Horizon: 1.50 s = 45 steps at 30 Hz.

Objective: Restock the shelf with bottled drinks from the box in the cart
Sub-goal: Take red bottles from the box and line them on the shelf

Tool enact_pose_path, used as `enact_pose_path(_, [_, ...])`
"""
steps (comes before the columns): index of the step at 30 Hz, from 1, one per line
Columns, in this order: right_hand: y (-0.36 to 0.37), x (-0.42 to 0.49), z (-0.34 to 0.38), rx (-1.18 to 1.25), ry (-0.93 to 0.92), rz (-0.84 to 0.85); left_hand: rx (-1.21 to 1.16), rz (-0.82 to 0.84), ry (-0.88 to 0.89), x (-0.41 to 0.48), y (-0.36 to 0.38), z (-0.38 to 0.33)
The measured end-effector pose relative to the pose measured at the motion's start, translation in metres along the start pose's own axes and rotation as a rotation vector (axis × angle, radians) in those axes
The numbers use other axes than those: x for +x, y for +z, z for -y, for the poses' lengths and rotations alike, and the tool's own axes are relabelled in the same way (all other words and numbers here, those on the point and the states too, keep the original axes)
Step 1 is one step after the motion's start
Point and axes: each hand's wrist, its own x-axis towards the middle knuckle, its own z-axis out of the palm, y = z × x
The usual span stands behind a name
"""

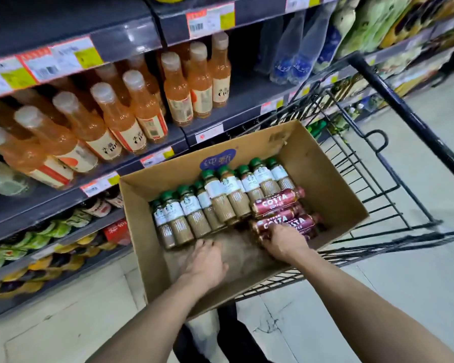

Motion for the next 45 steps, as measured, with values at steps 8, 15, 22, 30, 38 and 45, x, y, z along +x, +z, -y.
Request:
enact_pose_path(8, [-0.007, 0.036, -0.028, 0.361, 0.356, 0.001, -0.001, -0.123, 0.129, 0.071, -0.027, -0.056])
enact_pose_path(15, [0.014, 0.070, -0.040, 0.755, 0.620, 0.051, 0.090, -0.138, 0.163, 0.123, -0.026, -0.105])
enact_pose_path(22, [0.030, 0.092, -0.044, 0.959, 0.861, -0.007, 0.212, -0.145, 0.137, 0.154, -0.012, -0.110])
enact_pose_path(30, [0.034, 0.093, -0.047, 1.204, 0.955, -0.094, 0.049, -0.178, 0.159, 0.144, -0.014, -0.108])
enact_pose_path(38, [0.018, 0.065, -0.027, 1.405, 0.832, -0.240, -0.208, -0.239, 0.067, 0.103, -0.025, -0.095])
enact_pose_path(45, [0.006, 0.006, 0.002, 1.365, 0.453, -0.383, -0.521, -0.250, -0.057, 0.047, -0.052, -0.065])
